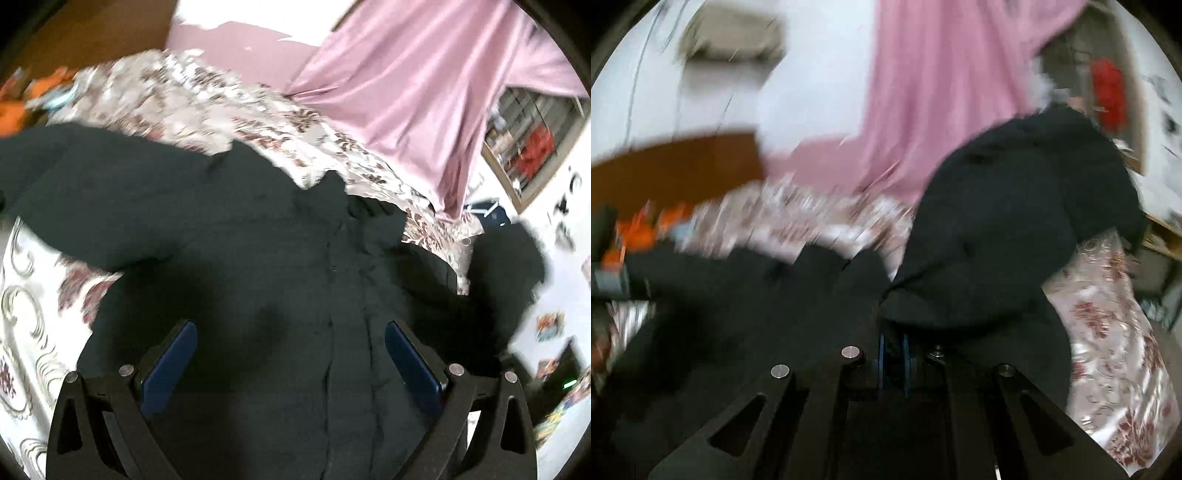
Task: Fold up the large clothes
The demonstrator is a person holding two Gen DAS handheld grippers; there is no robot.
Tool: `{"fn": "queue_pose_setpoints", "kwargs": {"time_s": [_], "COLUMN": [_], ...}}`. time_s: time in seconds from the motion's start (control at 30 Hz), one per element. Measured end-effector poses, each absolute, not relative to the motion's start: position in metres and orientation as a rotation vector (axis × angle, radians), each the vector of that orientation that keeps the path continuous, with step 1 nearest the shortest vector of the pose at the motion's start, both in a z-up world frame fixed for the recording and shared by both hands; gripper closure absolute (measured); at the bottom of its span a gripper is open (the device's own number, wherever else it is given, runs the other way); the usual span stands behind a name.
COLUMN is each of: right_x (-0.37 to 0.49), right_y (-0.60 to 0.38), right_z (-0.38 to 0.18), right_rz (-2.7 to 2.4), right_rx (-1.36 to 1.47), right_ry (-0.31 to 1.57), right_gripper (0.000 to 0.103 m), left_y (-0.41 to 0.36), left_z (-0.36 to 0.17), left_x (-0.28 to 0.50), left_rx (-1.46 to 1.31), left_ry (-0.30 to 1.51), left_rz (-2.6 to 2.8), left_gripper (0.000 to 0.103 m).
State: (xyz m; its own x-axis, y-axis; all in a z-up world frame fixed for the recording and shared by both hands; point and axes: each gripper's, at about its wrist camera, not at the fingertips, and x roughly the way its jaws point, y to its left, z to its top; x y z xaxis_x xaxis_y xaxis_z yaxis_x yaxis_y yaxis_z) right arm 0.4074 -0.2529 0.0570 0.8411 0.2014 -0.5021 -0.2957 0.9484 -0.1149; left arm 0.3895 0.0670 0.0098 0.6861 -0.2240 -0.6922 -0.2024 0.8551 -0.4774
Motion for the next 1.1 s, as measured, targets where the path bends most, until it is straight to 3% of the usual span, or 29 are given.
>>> {"fn": "queue_pose_setpoints", "kwargs": {"time_s": [0.17,0.27,0.33,0.4,0.67,0.73,0.77,0.8,0.87,0.9,0.93,1.1], "right_x": [0.407,0.398,0.384,0.372,0.356,0.354,0.352,0.354,0.352,0.360,0.358,0.371], "right_y": [-0.199,-0.191,-0.193,-0.197,-0.285,-0.309,-0.326,-0.337,-0.359,-0.365,-0.375,-0.396], "right_z": [-0.016,-0.030,-0.022,-0.010,0.022,0.028,0.031,0.035,0.039,0.036,0.035,0.024], "right_rz": [0.340,0.390,0.430,0.474,0.225,0.175,0.155,0.140,0.069,0.048,0.035,-0.007], "right_rx": [-0.400,-0.437,-0.425,-0.376,-0.375,-0.318,-0.263,-0.232,-0.196,-0.186,-0.168,-0.077], "right_ry": [0.747,0.808,0.789,0.775,0.631,0.624,0.622,0.622,0.622,0.628,0.633,0.632], "right_gripper": [0.092,0.075,0.050,0.037,0.032,0.032,0.032,0.032,0.031,0.030,0.030,0.030], "left_y": [0.073,0.061,0.052,0.036,-0.003,-0.009,-0.013,-0.015,-0.017,-0.016,-0.016,-0.023], "left_z": [-0.017,-0.030,-0.036,-0.050,-0.091,-0.098,-0.103,-0.107,-0.108,-0.106,-0.103,-0.061], "left_x": [0.385,0.392,0.399,0.406,0.434,0.443,0.448,0.451,0.453,0.452,0.451,0.442], "left_rx": [-0.640,-0.680,-0.694,-0.699,-0.761,-0.742,-0.732,-0.732,-0.742,-0.745,-0.739,-0.510], "left_ry": [0.847,0.855,0.872,0.926,1.063,1.106,1.136,1.160,1.165,1.156,1.144,1.022], "left_rz": [-0.107,-0.193,-0.232,-0.239,-0.200,-0.132,-0.111,-0.103,-0.065,-0.055,-0.046,0.072], "left_gripper": [0.001,0.001,0.001,0.001,0.003,0.030,0.053,0.063,0.068,0.085,0.092,0.097]}}
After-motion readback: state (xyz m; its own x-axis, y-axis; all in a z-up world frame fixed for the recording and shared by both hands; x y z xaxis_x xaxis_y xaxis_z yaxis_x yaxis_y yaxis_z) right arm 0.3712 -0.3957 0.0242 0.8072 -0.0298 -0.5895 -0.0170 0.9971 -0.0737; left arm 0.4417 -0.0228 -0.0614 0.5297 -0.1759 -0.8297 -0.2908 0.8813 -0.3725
